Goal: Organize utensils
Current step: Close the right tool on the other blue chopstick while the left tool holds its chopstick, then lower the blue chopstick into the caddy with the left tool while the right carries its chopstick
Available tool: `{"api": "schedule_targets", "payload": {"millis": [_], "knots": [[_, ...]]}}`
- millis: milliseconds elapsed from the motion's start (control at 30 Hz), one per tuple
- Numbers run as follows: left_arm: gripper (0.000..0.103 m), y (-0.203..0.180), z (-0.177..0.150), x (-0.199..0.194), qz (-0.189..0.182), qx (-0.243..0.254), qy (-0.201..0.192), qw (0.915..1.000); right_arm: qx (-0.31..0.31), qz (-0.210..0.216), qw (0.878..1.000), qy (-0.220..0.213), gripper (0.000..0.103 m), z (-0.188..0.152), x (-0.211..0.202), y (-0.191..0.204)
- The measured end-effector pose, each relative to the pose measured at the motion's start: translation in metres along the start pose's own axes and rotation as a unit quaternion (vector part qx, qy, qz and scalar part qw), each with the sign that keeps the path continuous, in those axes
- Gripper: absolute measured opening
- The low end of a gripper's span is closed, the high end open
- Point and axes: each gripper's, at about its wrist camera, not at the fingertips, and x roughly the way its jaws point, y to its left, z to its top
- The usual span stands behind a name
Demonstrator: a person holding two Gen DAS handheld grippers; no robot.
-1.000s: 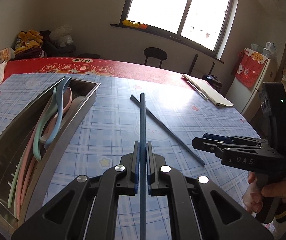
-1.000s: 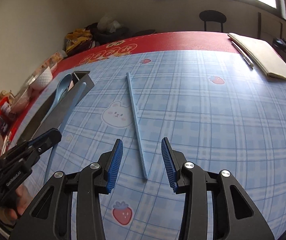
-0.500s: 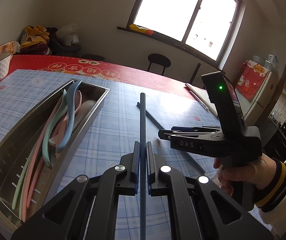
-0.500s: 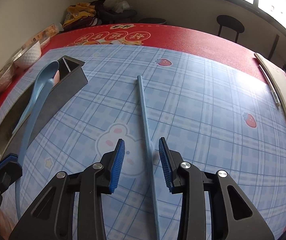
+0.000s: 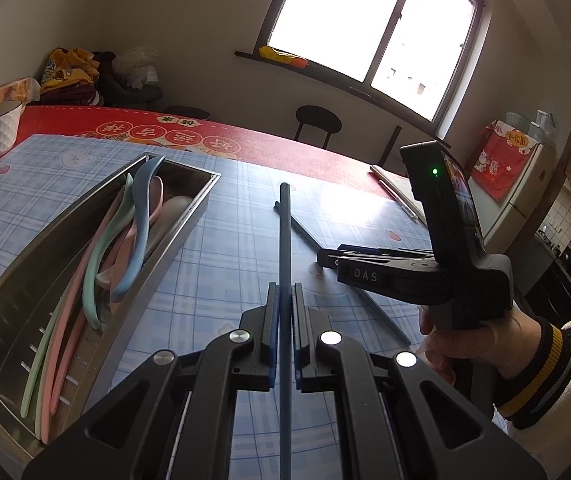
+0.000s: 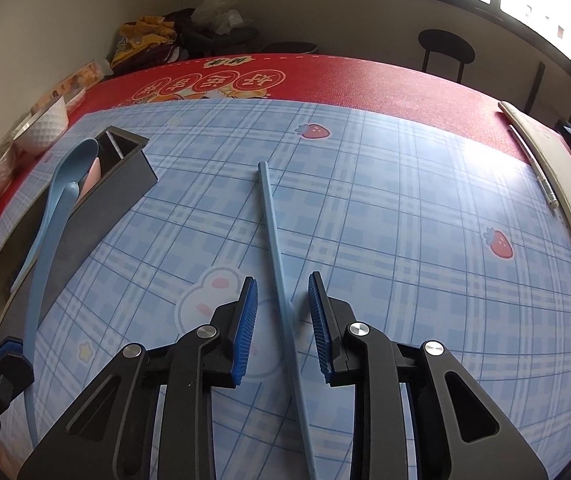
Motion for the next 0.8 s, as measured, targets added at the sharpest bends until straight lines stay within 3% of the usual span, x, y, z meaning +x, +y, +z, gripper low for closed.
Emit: {"api": "schedule_targets", "payload": {"millis": [133,267,433,633,800], "knots": [[0.006,0.000,-0.001,0.002,-0.002,0.000,0.002,1.0000,0.002,0.009,1.000,0.007,0.021,-0.003,-0.003,-0.002],[0.006,0.003,0.000,0.004,-0.007,-0.005,0.007,0.9999,0.026,0.022,0.999,0.011,0.007,-0.008,-0.007,-0.008],[0.006,0.001,-0.002,0.004,-0.011,0.000,0.012,0.9999,0.087,0.056,0.995,0.000,0.006,-0.019,-0.013,-0.020],[0.006,0.003,-0.004,0.001,-0.024,0.002,0.027,0.9994,0.200,0.141,0.968,-0.065,0.006,-0.042,-0.045,-0.035],[0.006,0.015,-0.001,-0.009,-0.043,-0.018,0.042,0.9980,0.239,0.186,0.948,-0.101,0.006,-0.061,-0.062,-0.023]]}}
